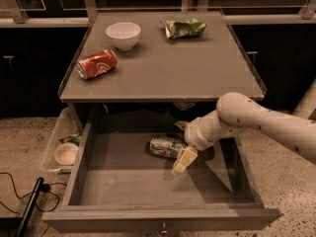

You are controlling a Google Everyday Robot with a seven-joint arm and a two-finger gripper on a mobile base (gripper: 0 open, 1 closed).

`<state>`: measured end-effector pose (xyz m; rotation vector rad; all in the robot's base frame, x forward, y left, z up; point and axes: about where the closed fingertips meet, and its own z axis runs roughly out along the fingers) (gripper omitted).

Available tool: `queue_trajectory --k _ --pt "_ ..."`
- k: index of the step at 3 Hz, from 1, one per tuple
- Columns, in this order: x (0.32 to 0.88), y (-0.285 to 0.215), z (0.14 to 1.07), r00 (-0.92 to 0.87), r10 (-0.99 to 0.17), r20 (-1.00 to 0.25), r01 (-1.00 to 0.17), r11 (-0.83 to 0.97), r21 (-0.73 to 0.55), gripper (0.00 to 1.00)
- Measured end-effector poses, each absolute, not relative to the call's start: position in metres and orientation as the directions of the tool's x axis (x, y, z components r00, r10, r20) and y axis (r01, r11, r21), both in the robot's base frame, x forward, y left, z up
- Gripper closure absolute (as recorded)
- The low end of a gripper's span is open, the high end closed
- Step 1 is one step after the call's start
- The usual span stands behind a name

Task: Pick 7up can from top drawer and place on counter

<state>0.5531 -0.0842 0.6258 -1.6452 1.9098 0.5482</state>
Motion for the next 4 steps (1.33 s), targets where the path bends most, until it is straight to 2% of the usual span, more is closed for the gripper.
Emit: queue_trajectory --k 1,2,4 --pt "0.5632 -0.0699 0.6138 -0.116 -0.747 -0.655 -0.983 0.182 -0.033 0.00" --pt "0.5633 -0.0695 0.6134 -0.117 -0.746 -0.655 -0.983 0.182 -0.032 0.19" --pt "0.5633 -0.0695 0.6134 -0.117 -0.746 -0.655 -0.983 0.182 -0.032 0.65"
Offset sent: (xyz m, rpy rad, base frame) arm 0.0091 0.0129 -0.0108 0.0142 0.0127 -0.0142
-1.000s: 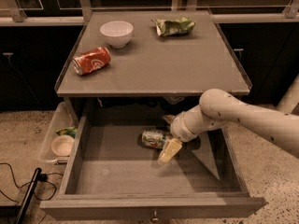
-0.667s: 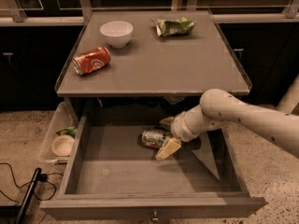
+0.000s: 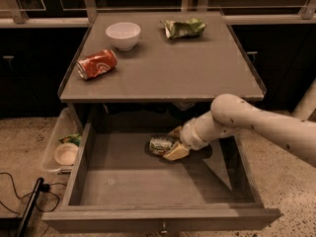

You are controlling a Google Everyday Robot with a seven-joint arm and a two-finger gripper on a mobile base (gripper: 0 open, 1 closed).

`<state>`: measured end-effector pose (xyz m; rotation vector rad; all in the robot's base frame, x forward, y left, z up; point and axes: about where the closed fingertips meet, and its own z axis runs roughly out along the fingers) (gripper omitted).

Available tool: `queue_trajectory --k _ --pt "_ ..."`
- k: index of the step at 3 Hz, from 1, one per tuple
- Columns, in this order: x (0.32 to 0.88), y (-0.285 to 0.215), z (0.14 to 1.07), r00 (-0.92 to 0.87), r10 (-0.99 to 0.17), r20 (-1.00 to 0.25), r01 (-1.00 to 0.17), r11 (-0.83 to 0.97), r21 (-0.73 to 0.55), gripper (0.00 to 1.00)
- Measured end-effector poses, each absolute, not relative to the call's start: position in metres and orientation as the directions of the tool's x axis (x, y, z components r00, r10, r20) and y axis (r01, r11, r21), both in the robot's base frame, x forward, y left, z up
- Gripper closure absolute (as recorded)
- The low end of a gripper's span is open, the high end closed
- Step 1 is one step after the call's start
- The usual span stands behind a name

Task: Pick 7up can from top drawer and place on counter

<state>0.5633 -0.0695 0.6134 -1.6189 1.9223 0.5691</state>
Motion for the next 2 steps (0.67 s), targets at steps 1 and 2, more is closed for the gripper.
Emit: queue_trajectory --k 1,2 --pt "0.5632 -0.0695 0.6134 -0.117 -0.746 -0.655 -0.983 0.182 -0.032 0.88" --pt "0.5567 -0.0766 0.6212 -0.118 -0.740 -0.662 -0.983 0.183 -0.029 1.00"
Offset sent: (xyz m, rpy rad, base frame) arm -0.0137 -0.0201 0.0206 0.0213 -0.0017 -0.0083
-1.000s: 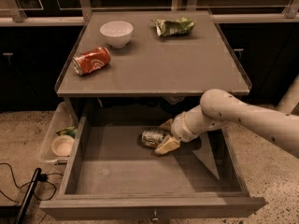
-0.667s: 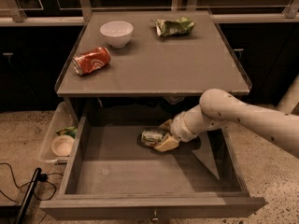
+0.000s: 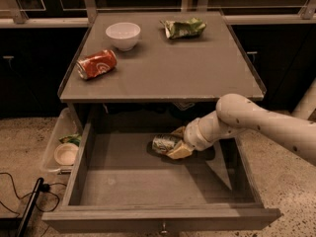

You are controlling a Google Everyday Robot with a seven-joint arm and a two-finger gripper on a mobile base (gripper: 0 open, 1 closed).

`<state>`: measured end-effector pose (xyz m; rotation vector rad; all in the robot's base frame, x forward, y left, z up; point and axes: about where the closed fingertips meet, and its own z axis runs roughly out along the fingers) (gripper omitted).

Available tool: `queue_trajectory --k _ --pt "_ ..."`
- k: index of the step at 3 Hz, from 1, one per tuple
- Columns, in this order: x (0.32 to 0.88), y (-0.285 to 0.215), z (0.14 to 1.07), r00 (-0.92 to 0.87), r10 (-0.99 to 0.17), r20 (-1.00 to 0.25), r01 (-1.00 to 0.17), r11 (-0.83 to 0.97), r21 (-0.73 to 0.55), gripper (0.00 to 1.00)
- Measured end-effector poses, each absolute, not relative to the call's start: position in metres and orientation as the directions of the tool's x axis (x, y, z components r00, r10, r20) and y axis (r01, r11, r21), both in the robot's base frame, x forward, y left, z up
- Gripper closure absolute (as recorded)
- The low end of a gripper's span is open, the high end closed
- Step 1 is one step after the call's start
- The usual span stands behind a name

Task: Pick 7up can from top drawer and place on counter

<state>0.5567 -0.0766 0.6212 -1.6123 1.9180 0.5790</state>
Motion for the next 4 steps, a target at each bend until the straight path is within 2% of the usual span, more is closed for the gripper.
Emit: queue_trajectory --k 1,3,4 --pt "0.543 -0.087 0.655 -0.080 -0.732 -0.677 -0.983 0.168 -0.066 1.00" --pt "0.495 -0.120 0.768 0.070 -0.760 -0.647 -0.954 0.139 -0.267 1.00" --pt "0.497 -0.140 0.839 0.139 -0.781 -0.609 -0.921 0.124 -0.370 1.00"
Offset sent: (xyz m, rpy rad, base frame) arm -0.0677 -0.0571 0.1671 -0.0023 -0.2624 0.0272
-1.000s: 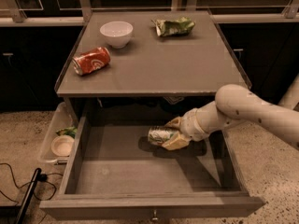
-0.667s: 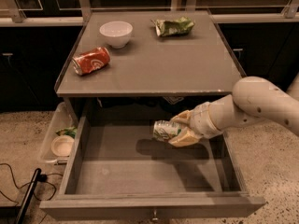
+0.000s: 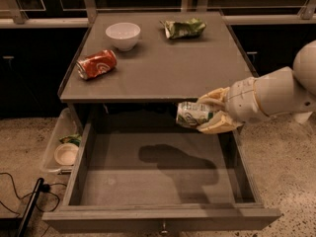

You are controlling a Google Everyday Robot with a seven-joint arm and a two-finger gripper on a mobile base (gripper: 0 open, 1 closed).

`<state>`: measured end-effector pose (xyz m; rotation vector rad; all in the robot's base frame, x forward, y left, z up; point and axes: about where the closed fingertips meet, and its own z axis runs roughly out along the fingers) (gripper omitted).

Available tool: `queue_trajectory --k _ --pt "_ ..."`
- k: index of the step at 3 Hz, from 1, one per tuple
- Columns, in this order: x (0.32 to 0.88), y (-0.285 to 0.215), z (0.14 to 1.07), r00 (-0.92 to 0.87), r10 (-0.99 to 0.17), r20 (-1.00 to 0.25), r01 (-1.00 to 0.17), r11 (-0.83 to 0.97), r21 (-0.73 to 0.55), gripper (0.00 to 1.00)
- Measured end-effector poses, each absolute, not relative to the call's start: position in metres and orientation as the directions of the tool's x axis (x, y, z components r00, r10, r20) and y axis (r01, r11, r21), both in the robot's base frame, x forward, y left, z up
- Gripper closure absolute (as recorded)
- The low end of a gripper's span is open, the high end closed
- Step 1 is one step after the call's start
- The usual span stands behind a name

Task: Pick 7up can from top drawer and place on counter

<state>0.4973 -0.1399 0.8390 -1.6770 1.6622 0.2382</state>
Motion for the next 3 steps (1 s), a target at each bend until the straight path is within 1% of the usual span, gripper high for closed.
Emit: queue_trajectory --k 1,2,3 --pt "0.497 -0.140 0.839 0.139 -0.781 -0.609 -0.921 0.124 -0.370 1.00" --pt "0.504 -0.136 0.862 0.170 -0.784 -0.597 -0.908 0.111 -0.404 1.00" --pt "0.526 -0.138 0.912 0.227 -0.798 -0.558 -0.879 0.079 -0.471 1.00"
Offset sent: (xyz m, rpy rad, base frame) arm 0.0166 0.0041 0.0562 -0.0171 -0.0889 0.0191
